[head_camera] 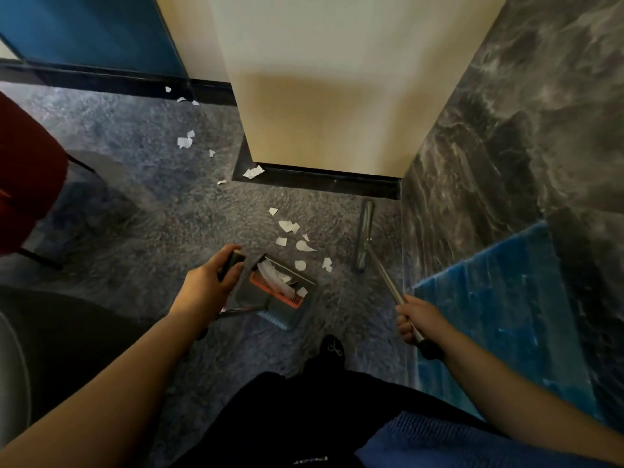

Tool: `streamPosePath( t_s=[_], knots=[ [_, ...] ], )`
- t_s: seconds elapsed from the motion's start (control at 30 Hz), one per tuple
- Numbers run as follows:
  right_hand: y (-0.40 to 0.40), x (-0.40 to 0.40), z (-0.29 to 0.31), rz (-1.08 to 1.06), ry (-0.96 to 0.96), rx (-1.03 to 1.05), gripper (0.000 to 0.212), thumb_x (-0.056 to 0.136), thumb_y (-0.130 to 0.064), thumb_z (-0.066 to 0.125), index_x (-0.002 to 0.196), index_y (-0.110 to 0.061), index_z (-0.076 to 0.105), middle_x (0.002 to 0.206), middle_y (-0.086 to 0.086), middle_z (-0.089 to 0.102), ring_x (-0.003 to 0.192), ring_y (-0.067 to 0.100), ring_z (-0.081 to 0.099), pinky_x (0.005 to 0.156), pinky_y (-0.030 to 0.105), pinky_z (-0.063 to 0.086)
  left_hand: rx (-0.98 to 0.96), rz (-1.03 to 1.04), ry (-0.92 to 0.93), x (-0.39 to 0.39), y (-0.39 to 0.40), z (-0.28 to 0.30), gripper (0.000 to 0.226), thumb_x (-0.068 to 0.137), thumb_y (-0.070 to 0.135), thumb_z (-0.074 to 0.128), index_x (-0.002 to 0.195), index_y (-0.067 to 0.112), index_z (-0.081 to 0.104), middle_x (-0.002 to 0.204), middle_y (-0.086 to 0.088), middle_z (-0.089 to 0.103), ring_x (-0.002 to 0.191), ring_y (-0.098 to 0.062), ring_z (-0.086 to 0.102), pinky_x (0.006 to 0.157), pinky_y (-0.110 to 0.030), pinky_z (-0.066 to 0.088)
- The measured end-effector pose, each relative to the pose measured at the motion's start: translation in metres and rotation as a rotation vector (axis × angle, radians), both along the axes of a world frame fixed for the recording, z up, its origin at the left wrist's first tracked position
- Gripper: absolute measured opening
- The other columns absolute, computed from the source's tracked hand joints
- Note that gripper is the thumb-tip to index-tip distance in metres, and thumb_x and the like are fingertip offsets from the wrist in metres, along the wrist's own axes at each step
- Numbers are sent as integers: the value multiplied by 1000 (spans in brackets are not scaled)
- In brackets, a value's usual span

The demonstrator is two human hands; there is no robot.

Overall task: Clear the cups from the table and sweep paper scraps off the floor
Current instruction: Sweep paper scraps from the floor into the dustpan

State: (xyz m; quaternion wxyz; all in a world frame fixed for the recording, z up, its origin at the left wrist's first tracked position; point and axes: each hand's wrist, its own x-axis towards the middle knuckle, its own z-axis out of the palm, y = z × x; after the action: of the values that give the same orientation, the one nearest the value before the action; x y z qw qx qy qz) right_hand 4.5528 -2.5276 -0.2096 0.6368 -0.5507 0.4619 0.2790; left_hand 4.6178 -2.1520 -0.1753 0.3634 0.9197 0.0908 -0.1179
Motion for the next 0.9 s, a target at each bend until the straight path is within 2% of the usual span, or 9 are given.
streamPosePath(
  t_s=[0.1, 0.23, 0.3, 0.37, 0.47, 0.57, 0.7, 0.77, 0.9],
  knots=[
    [-8, 33, -2, 29, 1, -22, 48, 100, 0, 36, 146, -9, 27, 47, 3, 34, 26, 8, 30, 33, 13, 27, 4, 9, 0, 23, -9, 3, 45, 94, 40, 59, 137, 43, 49, 91, -5, 69, 66, -14, 59, 68, -32, 53],
    [-12, 65, -7, -3, 23, -43, 60, 100, -1, 37, 152, -18, 14, 42, 2, 35, 26, 8, 31, 32, 14, 28, -14, 11, 1, 46, -12, 10, 39, 94, 40, 59, 131, 49, 50, 76, 8, 64, 62, -9, 57, 66, -32, 54],
    [-12, 79, -13, -9, 34, -39, 58, 100, -1, 37, 152, -17, 16, 36, -1, 36, 26, 8, 32, 32, 14, 28, -18, 19, -15, 61, -9, 9, 37, 94, 39, 60, 129, 47, 52, 74, 10, 62, 61, -7, 57, 64, -30, 53],
    [-13, 92, -19, -20, 28, -48, 45, 100, -1, 37, 142, -15, 30, 37, -1, 36, 26, 8, 32, 33, 14, 28, -8, -3, -14, 78, -7, 7, 36, 94, 39, 59, 129, 46, 53, 76, 9, 62, 61, -7, 57, 62, -28, 50],
    [-15, 110, -30, -46, 10, -51, 18, 99, 0, 36, 107, -16, 42, 37, -2, 36, 27, 8, 33, 33, 14, 29, 2, -44, -9, 103, -5, 4, 36, 94, 40, 59, 127, 51, 51, 80, 6, 64, 62, -5, 57, 61, -27, 47],
    [-19, 127, -40, -50, 14, -90, 21, 98, 2, 37, 85, -14, 39, 40, 0, 36, 27, 9, 34, 32, 15, 30, 30, -72, -16, 121, -6, 5, 36, 94, 38, 60, 121, 58, 48, 77, 9, 63, 58, -1, 55, 55, -24, 44],
    [-30, 153, -51, -16, 31, -164, 23, 96, 3, 39, 79, -13, 40, 49, 8, 38, 33, 15, 37, 33, 18, 30, 31, -19, -38, 134, -9, 6, 39, 93, 38, 60, 110, 70, 47, 71, 22, 62, 49, 1, 57, 48, -21, 44],
    [-38, 168, -57, 7, 62, -174, 24, 97, 1, 39, 76, -11, 37, 50, 9, 40, 37, 17, 36, 34, 18, 30, 14, 14, -41, 139, -11, 1, 38, 93, 38, 61, 112, 69, 48, 70, 19, 63, 45, -1, 56, 50, -24, 46],
    [-40, 192, -63, 5, 108, -101, 27, 97, 0, 36, 73, -12, 41, 50, 6, 37, 30, 12, 33, 32, 14, 26, -6, 70, -53, 143, -14, -1, 34, 93, 40, 60, 119, 62, 52, 68, 14, 61, 49, -4, 53, 55, -30, 51]
  ],
)
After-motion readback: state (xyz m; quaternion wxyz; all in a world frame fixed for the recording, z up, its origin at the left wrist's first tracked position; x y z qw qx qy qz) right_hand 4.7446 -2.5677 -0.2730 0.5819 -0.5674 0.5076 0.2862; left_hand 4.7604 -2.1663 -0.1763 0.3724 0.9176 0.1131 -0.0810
